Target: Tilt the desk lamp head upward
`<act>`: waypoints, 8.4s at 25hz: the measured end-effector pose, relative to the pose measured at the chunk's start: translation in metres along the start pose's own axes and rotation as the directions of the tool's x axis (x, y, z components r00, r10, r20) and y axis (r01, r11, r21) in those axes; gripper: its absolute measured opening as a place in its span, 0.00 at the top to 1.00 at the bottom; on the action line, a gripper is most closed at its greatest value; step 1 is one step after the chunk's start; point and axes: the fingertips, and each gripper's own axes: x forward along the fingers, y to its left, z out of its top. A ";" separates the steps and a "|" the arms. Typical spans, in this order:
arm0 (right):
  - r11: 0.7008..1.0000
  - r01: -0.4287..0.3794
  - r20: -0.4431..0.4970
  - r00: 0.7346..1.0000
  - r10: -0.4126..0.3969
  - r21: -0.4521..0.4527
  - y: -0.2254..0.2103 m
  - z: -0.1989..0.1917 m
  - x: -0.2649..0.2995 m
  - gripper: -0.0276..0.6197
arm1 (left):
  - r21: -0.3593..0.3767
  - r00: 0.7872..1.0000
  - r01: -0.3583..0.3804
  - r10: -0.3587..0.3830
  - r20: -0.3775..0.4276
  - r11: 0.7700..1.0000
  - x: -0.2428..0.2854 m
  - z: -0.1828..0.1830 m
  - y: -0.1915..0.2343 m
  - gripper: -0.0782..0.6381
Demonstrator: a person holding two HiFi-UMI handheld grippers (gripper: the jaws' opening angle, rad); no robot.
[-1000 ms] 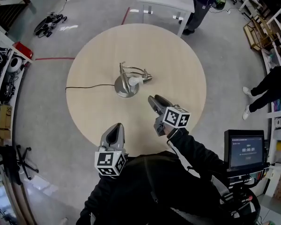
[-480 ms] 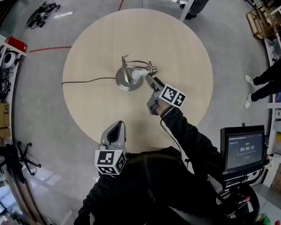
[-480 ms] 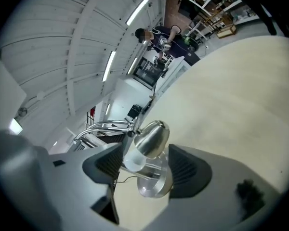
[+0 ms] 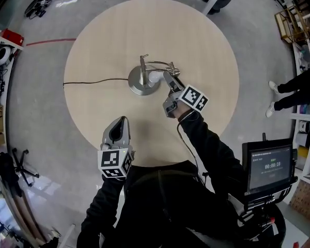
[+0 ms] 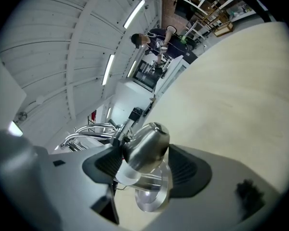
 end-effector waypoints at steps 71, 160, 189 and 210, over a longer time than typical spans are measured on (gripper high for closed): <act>0.373 0.290 0.232 0.954 -0.193 -0.882 0.169 0.139 -0.061 0.52 | 0.260 0.982 0.188 -0.183 -0.046 0.947 0.170 0.073 -0.020 0.73; 0.452 -0.193 -0.214 0.977 0.004 -0.871 0.149 -0.045 0.012 0.53 | 0.466 0.842 0.451 -0.536 0.061 0.761 0.097 0.218 -0.074 0.68; 0.423 -0.203 -0.223 0.975 0.001 -0.883 0.155 -0.047 0.020 0.77 | 0.375 0.835 0.447 -0.529 0.150 0.812 0.076 0.213 -0.047 0.69; 0.413 -0.210 -0.231 0.973 0.000 -0.886 0.156 -0.050 0.022 0.77 | 0.313 0.838 0.449 -0.516 0.178 0.837 0.070 0.206 -0.028 0.69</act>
